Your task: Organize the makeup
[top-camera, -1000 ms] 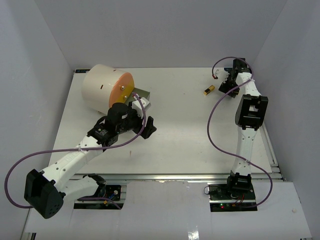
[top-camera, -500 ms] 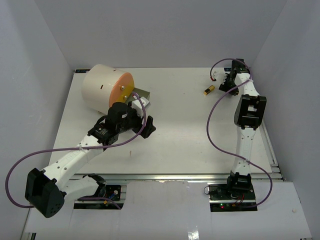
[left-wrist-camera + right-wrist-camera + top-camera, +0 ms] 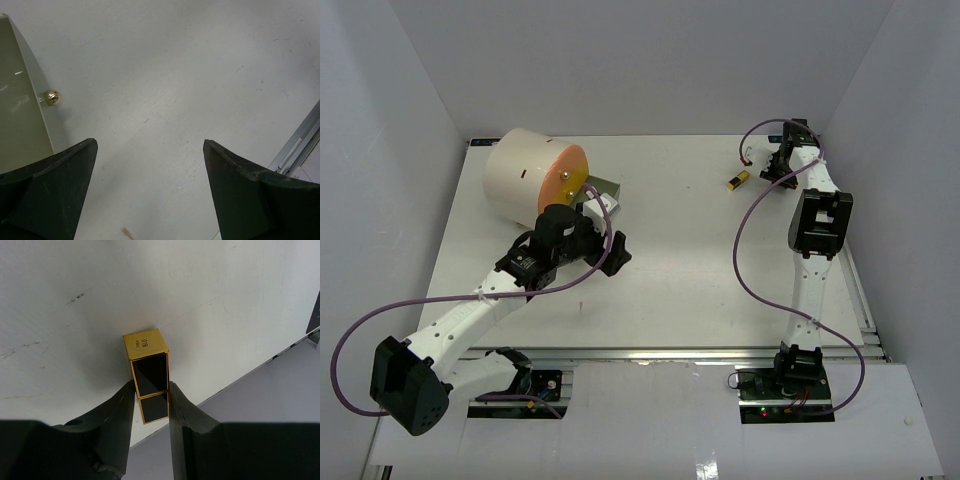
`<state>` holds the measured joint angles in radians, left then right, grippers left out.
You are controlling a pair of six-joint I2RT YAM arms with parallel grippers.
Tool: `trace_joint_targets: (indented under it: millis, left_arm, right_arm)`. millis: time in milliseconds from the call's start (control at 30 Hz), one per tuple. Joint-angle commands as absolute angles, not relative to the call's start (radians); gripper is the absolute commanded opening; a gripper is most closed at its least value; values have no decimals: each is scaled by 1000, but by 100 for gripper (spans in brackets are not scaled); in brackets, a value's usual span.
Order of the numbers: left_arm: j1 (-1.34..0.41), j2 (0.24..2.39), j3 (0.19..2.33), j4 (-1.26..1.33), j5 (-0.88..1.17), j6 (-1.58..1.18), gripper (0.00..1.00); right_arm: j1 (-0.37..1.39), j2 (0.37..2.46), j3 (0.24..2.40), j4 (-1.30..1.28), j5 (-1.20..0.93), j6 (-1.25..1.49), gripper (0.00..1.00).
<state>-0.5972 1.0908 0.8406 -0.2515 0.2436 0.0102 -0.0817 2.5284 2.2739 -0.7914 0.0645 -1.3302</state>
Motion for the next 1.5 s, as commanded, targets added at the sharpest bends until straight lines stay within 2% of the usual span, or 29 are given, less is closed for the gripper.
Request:
trace_joint_targets:
  millis: [0, 400, 667, 833, 967, 1100, 1200, 1333, 1467]
  left_arm:
    - [-591, 1086, 833, -229, 256, 9, 98]
    - [-584, 1066, 833, -228, 256, 9, 98]
    - [-584, 1029, 833, -220, 256, 9, 98]
    - [-576, 954, 825, -203, 238, 9, 98]
    - [-562, 852, 798, -176, 171, 9, 98]
    - [-548, 663, 724, -134, -62, 9, 98]
    - [-523, 509, 647, -109, -198, 8, 98]
    - [-518, 334, 604, -99, -275, -24, 98]
    - [-512, 281, 588, -81, -335, -16, 98]
  right_arm:
    - [-65, 2449, 2213, -854, 28, -1361, 26]
    - [-7, 2335, 2131, -943, -54, -1232, 13]
    - [5, 2120, 1954, -1018, -266, -1102, 9]
    - [137, 1970, 1823, -1055, -390, -1088, 9]
    - [289, 1873, 1760, -1033, -377, -1073, 9]
    - [475, 1881, 1814, -982, -289, -1057, 9]
    - [587, 1972, 1978, -966, -223, -1057, 9]
    - [716, 2078, 2132, -950, -127, -1098, 9]
    - [812, 2163, 2205, -837, -43, -1132, 8]
